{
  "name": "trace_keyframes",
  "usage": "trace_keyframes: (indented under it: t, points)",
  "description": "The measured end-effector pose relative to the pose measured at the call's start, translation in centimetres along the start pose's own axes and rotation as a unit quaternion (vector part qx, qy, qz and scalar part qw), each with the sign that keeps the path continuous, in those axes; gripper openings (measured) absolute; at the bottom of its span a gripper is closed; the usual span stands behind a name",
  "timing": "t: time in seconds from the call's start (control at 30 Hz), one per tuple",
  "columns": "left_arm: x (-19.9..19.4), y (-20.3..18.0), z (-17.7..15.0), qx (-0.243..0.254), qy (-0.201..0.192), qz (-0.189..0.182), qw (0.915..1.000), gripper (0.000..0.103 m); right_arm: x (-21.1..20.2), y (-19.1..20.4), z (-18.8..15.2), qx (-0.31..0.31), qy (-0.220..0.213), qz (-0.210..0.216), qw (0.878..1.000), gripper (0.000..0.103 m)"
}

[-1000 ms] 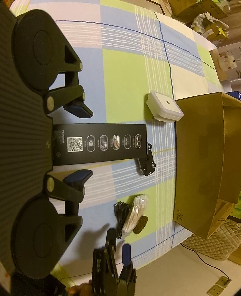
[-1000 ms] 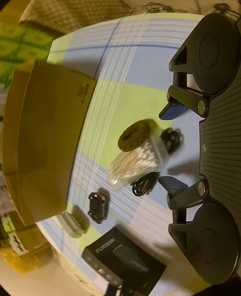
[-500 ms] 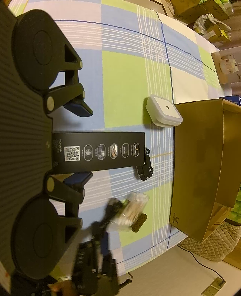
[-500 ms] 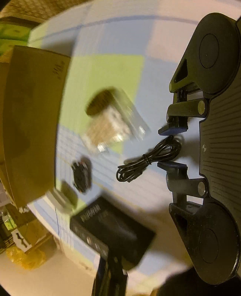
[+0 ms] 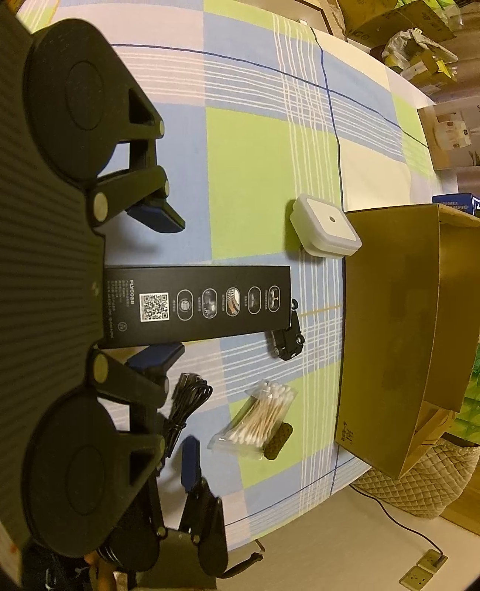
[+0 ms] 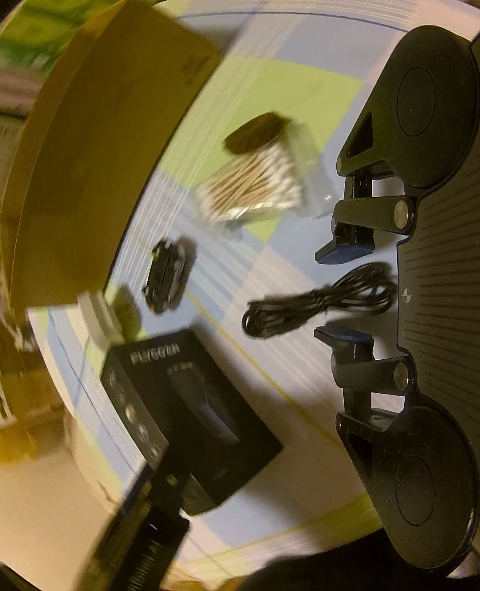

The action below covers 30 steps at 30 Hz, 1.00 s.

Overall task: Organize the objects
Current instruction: 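Carry the black box and coiled cable up toward the cardboard box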

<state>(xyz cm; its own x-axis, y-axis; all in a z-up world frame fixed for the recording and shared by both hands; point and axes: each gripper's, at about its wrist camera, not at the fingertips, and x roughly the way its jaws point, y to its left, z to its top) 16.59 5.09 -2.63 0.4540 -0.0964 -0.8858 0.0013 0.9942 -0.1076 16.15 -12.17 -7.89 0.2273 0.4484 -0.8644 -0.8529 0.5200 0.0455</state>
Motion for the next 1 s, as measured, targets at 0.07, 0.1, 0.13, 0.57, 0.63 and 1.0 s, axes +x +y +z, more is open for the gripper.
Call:
trace_keyframes:
  t: [0.07, 0.1, 0.13, 0.57, 0.63, 1.0]
  points:
    - [0.0, 0.1, 0.0, 0.001, -0.001, 0.0, 1.0, 0.06, 0.3, 0.3, 0.2, -0.002, -0.003, 0.0, 1.0, 0.023]
    - [0.1, 0.2, 0.1, 0.002, 0.0, 0.0, 1.0, 0.06, 0.3, 0.2, 0.2, 0.005, -0.003, -0.002, 1.0, 0.012]
    - [0.1, 0.2, 0.1, 0.003, 0.0, 0.0, 1.0, 0.06, 0.3, 0.0, 0.3, 0.019, -0.001, -0.002, 1.0, 0.011]
    - [2.0, -1.7, 2.2, 0.049, 0.031, 0.005, 0.9983, 0.052, -0.6, -3.1, -0.8, 0.173, -0.035, 0.017, 0.984, 0.011]
    - [2.7, -1.8, 2.5, 0.052, 0.04, 0.011, 0.9978, 0.043, -0.8, -3.2, -0.9, 0.18, -0.038, 0.019, 0.983, 0.011]
    - [2.1, -1.1, 2.1, 0.027, 0.043, 0.012, 0.9986, 0.039, -2.8, -3.2, -1.3, 0.223, -0.053, -0.004, 0.973, 0.011]
